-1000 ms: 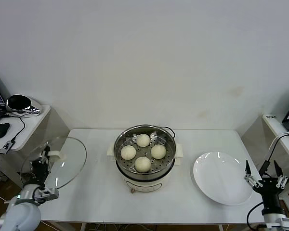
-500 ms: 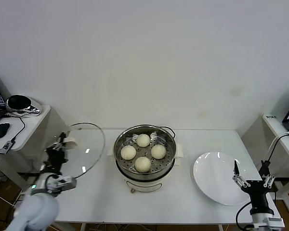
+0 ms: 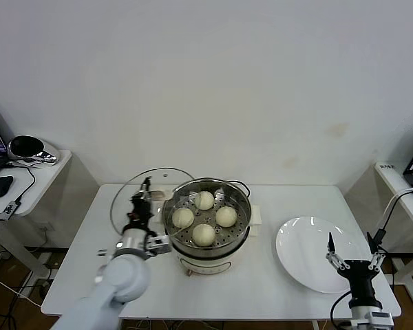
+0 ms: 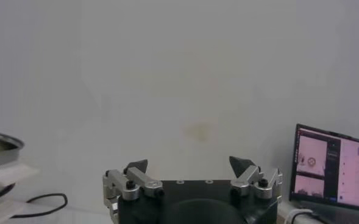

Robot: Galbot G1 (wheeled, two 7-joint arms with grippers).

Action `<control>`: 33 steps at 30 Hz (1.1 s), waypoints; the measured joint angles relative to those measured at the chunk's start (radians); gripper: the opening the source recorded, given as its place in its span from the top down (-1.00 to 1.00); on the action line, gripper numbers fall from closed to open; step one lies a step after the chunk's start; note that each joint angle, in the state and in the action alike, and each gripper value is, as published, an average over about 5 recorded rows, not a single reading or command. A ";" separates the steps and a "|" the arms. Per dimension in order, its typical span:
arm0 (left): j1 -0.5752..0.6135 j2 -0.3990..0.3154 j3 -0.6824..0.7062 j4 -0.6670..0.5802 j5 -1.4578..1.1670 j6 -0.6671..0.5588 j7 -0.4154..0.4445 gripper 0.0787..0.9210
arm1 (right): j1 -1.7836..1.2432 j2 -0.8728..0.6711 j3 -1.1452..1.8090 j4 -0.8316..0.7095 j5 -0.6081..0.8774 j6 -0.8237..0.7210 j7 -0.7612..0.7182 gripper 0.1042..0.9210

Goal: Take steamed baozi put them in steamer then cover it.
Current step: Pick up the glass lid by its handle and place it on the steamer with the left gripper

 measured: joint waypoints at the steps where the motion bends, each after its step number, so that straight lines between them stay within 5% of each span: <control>1: -0.015 -0.015 0.018 0.010 0.020 0.006 0.012 0.84 | 0.000 0.002 -0.002 -0.002 -0.004 0.001 0.001 -0.76; 18: -0.118 -0.232 0.171 0.148 0.252 0.060 0.138 0.84 | 0.004 0.009 -0.016 -0.021 -0.031 0.007 0.004 -0.76; 33: -0.112 -0.299 0.200 0.194 0.331 0.062 0.164 0.84 | 0.005 0.011 -0.025 -0.030 -0.037 0.013 0.005 -0.76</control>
